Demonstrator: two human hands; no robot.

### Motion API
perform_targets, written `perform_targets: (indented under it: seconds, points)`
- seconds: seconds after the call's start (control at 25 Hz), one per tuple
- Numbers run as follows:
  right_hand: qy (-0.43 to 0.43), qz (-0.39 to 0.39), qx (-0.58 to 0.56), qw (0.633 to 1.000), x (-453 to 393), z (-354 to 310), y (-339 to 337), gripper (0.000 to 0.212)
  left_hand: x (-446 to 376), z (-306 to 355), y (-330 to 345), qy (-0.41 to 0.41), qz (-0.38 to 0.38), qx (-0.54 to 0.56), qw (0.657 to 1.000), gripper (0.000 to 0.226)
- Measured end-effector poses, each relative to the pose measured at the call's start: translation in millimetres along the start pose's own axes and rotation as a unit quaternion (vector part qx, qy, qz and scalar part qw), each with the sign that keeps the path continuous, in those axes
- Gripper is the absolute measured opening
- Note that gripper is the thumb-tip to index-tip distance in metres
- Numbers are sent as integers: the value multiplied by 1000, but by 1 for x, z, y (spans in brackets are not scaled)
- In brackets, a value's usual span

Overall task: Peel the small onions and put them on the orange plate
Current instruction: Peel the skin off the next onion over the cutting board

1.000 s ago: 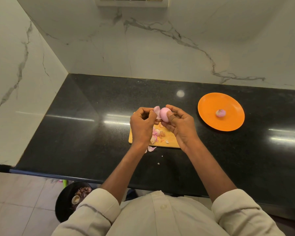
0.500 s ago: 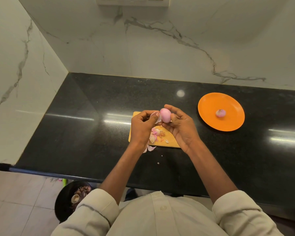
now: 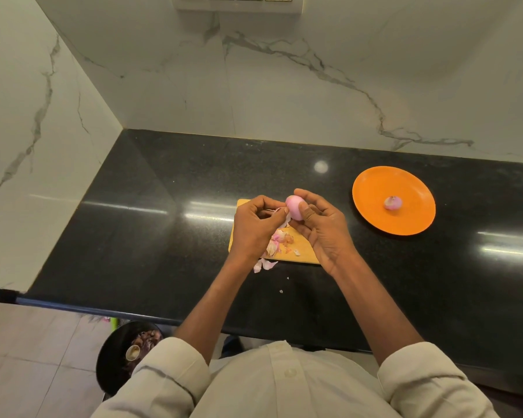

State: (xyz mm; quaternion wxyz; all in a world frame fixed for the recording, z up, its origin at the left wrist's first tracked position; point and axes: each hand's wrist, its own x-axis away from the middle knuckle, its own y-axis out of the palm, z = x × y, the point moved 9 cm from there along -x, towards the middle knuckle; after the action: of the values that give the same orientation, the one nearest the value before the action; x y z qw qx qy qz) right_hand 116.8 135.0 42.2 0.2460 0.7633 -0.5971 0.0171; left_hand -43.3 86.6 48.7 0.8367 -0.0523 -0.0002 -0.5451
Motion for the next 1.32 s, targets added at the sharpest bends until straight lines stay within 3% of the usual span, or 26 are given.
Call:
perform_targets:
  seconds: [0.12, 0.28, 0.52, 0.72, 0.8, 0.92, 1.12, 1.32]
  points:
    - [-2, 5, 5, 1000, -2, 1, 3, 30, 2, -6, 5, -27, 37, -1, 999, 8]
    - [34, -5, -86, 996, -1, 10, 11, 26, 8, -20, 3, -90, 111, 58, 988, 13]
    - [109, -31, -192, 975, -2, 32, 9, 30, 7, -37, -1, -108, 46, 68, 991, 14]
    - [151, 8, -266, 952, 2, 54, -2, 28, 11, -50, 4, -161, 15, 143, 976, 11]
    - [140, 15, -255, 957, 1, 50, -4, 25, 12, -47, 7, -158, -4, 156, 975, 10]
    - [99, 21, -183, 978, -1, 38, -4, 22, 12, -37, 15, -147, -29, 176, 973, 29]
    - [65, 56, -98, 991, -3, 30, -10, 24, 10, -20, 14, -43, -33, -20, 998, 21]
    - [64, 84, -65, 992, -3, 33, -17, 32, 13, -14, 13, -9, 17, -55, 998, 10]
